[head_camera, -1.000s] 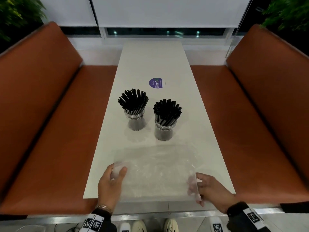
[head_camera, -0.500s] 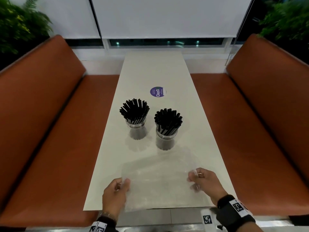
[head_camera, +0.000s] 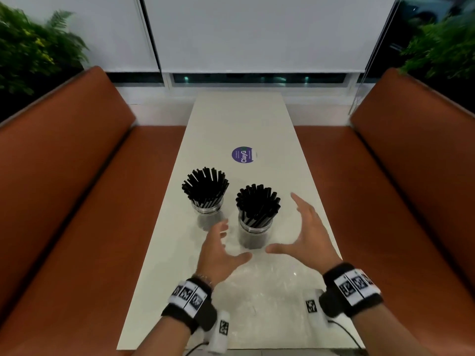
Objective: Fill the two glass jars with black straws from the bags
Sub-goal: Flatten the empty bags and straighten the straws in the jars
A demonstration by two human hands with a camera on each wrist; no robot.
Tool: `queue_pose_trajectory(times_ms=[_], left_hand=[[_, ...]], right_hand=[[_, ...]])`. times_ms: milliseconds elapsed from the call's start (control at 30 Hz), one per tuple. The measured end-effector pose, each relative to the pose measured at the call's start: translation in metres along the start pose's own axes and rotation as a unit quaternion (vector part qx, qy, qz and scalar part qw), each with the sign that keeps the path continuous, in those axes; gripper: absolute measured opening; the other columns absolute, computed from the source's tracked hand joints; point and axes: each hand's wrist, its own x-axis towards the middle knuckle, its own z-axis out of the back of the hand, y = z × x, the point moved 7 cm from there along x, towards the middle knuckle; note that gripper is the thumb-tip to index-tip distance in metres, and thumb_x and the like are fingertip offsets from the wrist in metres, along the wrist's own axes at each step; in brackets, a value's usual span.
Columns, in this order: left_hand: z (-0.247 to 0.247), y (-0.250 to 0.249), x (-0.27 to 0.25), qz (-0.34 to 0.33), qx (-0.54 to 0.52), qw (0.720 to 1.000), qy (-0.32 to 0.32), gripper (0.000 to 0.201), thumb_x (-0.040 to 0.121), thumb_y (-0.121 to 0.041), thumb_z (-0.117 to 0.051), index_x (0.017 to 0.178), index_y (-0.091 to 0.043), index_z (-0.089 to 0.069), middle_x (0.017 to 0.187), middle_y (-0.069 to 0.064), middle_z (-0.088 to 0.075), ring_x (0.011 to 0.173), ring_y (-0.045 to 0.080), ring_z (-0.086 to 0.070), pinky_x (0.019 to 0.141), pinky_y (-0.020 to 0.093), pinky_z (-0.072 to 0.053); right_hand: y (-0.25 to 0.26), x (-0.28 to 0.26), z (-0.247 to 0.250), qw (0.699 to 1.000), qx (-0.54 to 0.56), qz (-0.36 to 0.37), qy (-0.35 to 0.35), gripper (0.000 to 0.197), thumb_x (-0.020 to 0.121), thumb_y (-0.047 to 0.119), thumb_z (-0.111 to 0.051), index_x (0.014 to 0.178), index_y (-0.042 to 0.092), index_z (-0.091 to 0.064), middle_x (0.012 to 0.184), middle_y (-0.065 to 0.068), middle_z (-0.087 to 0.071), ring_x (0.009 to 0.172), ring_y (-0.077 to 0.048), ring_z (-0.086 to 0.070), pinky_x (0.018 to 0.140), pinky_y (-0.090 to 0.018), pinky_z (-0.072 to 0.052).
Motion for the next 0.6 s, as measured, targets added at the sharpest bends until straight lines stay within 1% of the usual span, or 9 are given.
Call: queue_pose_trajectory(times_ms=[67, 133, 167, 233, 267, 333, 433, 533, 600], left_hand=[[-0.017, -0.011, 0.022, -0.013, 0.002, 0.999, 0.033, 0.128, 0.053, -0.042, -0.103, 0.157, -0.027, -0.031, 0.148, -0.015, -0.047, 0.133, 0.008, -0.049, 0.111, 0.028, -0.047], [-0.032, -0.021, 0.04, -0.041, -0.017, 0.998, 0.053, 0.121, 0.049, -0.037, -0.106, 0.148, -0.029, -0.036, 0.141, -0.017, -0.053, 0.124, 0.004, -0.056, 0.102, 0.014, -0.048], [-0.039, -0.026, 0.047, -0.06, -0.033, 0.996, 0.059, 0.115, 0.049, -0.032, -0.107, 0.141, -0.032, -0.039, 0.135, -0.018, -0.058, 0.12, 0.002, -0.061, 0.098, 0.015, -0.053], [-0.048, -0.03, 0.057, -0.073, -0.081, 0.992, 0.056, 0.108, 0.048, -0.029, -0.107, 0.137, -0.035, -0.045, 0.132, -0.014, -0.066, 0.12, 0.01, -0.068, 0.092, 0.039, -0.065], [-0.052, -0.027, 0.063, -0.077, -0.1, 0.991, 0.041, 0.104, 0.051, -0.029, -0.105, 0.138, -0.035, -0.048, 0.133, -0.011, -0.069, 0.121, 0.015, -0.07, 0.088, 0.046, -0.066], [-0.055, -0.024, 0.068, -0.075, -0.12, 0.99, 0.007, 0.088, 0.061, -0.022, -0.097, 0.136, -0.032, -0.053, 0.127, -0.01, -0.072, 0.117, 0.013, -0.073, 0.084, 0.034, -0.066], [-0.062, -0.031, 0.075, -0.087, -0.125, 0.988, -0.037, 0.08, 0.066, -0.01, -0.093, 0.133, -0.031, -0.054, 0.12, -0.016, -0.073, 0.109, -0.004, -0.071, 0.081, 0.015, -0.06], [-0.067, -0.034, 0.085, -0.088, -0.144, 0.984, -0.056, 0.077, 0.073, -0.001, -0.088, 0.139, -0.019, -0.054, 0.125, -0.012, -0.07, 0.112, -0.003, -0.068, 0.092, 0.016, -0.057], [-0.068, -0.029, 0.094, -0.058, -0.069, 0.993, -0.081, 0.072, 0.076, -0.004, -0.089, 0.139, -0.011, -0.056, 0.121, -0.008, -0.069, 0.107, 0.004, -0.068, 0.096, 0.02, -0.056]], right_hand=[[0.014, 0.027, -0.006, 0.999, -0.004, 0.036, 0.025, 0.152, 0.039, 0.074, -0.093, 0.162, 0.043, -0.01, 0.171, 0.005, -0.02, 0.155, -0.016, -0.024, 0.126, -0.046, -0.031], [0.023, 0.048, -0.016, 0.997, -0.002, 0.057, 0.052, 0.154, 0.037, 0.077, -0.092, 0.161, 0.045, -0.008, 0.172, 0.006, -0.016, 0.157, -0.016, -0.02, 0.127, -0.048, -0.03], [0.026, 0.056, -0.023, 0.996, -0.003, 0.067, 0.063, 0.153, 0.037, 0.077, -0.092, 0.161, 0.045, -0.008, 0.172, 0.006, -0.016, 0.157, -0.016, -0.02, 0.127, -0.048, -0.029], [0.03, 0.07, -0.033, 0.994, 0.001, 0.085, 0.071, 0.15, 0.04, 0.074, -0.093, 0.161, 0.043, -0.011, 0.17, 0.006, -0.02, 0.155, -0.016, -0.024, 0.126, -0.046, -0.03], [0.032, 0.075, -0.036, 0.993, 0.009, 0.092, 0.068, 0.147, 0.042, 0.071, -0.095, 0.161, 0.042, -0.014, 0.167, 0.005, -0.025, 0.153, -0.016, -0.028, 0.125, -0.044, -0.032], [0.036, 0.084, -0.042, 0.993, 0.033, 0.1, 0.053, 0.137, 0.046, 0.064, -0.097, 0.159, 0.038, -0.024, 0.158, 0.006, -0.036, 0.145, -0.013, -0.038, 0.121, -0.038, -0.038], [0.042, 0.097, -0.048, 0.993, 0.052, 0.109, 0.019, 0.119, 0.052, 0.054, -0.099, 0.153, 0.033, -0.04, 0.144, 0.008, -0.046, 0.131, -0.007, -0.048, 0.111, -0.024, -0.04], [0.047, 0.108, -0.049, 0.991, 0.047, 0.119, -0.03, 0.094, 0.057, 0.049, -0.096, 0.14, 0.032, -0.055, 0.131, 0.011, -0.052, 0.118, -0.004, -0.056, 0.105, -0.02, -0.046], [0.049, 0.115, -0.047, 0.99, 0.048, 0.118, -0.059, 0.078, 0.059, 0.046, -0.093, 0.129, 0.033, -0.063, 0.123, 0.013, -0.053, 0.112, -0.002, -0.059, 0.102, -0.017, -0.048]])
